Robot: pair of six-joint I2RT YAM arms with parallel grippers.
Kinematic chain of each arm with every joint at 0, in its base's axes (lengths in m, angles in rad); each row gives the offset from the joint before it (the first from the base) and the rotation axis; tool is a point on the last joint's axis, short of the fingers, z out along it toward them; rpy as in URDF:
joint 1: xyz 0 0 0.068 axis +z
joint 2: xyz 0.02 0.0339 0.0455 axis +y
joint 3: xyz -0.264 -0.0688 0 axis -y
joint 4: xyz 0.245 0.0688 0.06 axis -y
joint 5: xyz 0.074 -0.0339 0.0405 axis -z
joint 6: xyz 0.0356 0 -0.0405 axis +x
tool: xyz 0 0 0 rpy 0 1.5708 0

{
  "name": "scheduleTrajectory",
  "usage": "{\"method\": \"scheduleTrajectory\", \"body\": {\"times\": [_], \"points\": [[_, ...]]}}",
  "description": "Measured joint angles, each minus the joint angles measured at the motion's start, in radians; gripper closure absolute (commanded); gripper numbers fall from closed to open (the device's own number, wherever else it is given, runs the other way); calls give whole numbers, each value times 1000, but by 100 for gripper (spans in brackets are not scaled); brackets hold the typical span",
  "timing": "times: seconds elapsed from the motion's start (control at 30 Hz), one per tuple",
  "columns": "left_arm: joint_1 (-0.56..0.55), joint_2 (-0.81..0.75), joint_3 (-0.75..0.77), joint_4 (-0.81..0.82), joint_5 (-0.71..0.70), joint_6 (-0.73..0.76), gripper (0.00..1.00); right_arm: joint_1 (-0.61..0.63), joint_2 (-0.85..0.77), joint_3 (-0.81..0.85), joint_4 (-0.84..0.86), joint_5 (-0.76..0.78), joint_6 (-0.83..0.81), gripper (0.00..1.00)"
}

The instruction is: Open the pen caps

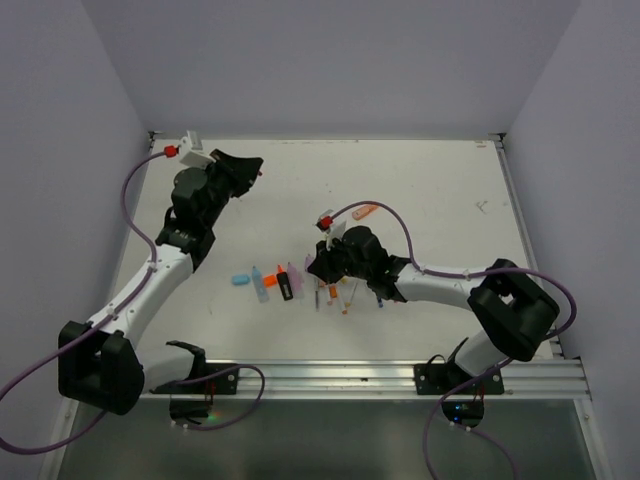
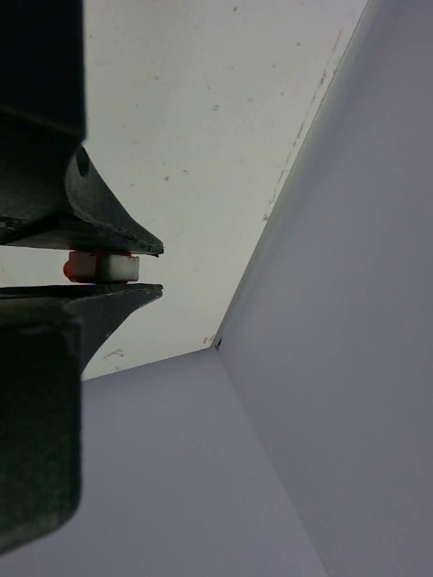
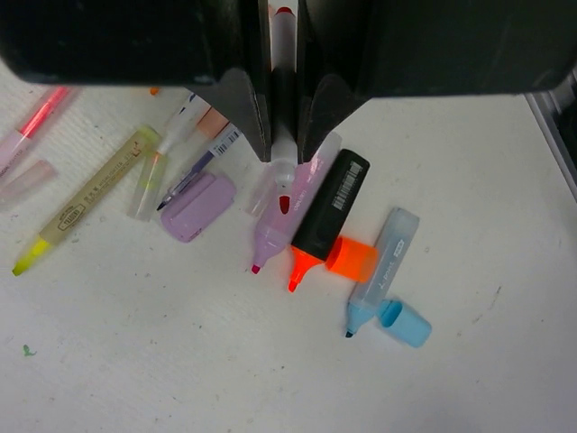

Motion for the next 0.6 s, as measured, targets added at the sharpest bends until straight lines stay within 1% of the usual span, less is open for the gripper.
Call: {"method": "scheduleTrajectory", "body": {"times": [0.13, 0.27, 0.47, 0.6], "points": [[0, 32, 47, -54, 8, 27, 97, 2, 0, 14, -23, 64, 21, 100], [0, 105, 61, -139, 58, 80, 96, 2, 21, 90, -77, 167, 59, 100], [-11, 266, 36, -218, 149, 140, 93, -9, 165, 282, -140, 283, 124, 100], [-51, 355, 35, -274, 162, 180, 92, -26, 267, 357, -167, 323, 160, 100]]}}
